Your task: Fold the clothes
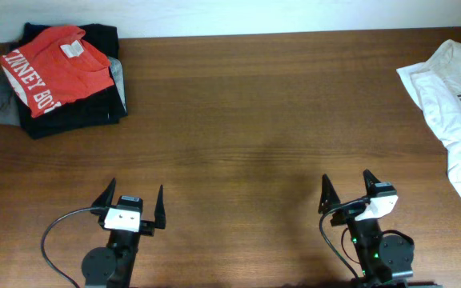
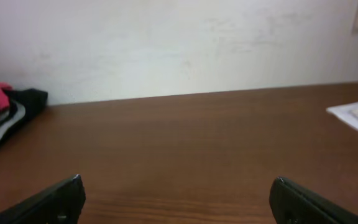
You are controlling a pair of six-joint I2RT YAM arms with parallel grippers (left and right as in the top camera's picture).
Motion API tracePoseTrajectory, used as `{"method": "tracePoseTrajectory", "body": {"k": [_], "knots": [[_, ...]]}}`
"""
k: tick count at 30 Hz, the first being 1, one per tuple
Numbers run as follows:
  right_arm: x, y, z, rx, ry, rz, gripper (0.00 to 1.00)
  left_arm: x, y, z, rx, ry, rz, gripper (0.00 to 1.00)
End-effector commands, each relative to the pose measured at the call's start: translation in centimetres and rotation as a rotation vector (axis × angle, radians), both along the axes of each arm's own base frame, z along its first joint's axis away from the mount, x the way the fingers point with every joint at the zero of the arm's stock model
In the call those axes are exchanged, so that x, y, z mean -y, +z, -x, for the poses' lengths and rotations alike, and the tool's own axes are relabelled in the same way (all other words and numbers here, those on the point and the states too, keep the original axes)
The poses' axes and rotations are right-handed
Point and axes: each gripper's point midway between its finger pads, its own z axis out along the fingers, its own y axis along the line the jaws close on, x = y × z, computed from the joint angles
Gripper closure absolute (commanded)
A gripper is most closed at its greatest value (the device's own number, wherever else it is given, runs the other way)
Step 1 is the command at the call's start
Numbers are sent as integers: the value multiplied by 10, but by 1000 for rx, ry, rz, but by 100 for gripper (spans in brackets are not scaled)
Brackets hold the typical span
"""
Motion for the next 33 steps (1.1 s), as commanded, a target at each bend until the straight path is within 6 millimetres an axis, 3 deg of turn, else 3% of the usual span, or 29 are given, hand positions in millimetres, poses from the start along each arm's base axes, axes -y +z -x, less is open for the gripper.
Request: {"method": "tracePoseTrajectory", "body": {"k": [1, 6, 33], "knots": [[-5, -7, 1, 8, 34, 199, 2, 0, -2, 0, -5, 3, 12, 1], [-9, -8, 2, -5, 47, 122, 2, 0, -2, 0, -5, 3, 12, 1], [-11, -8, 2, -5, 53, 122, 2, 0, -2, 0, -5, 3, 12, 1]]}}
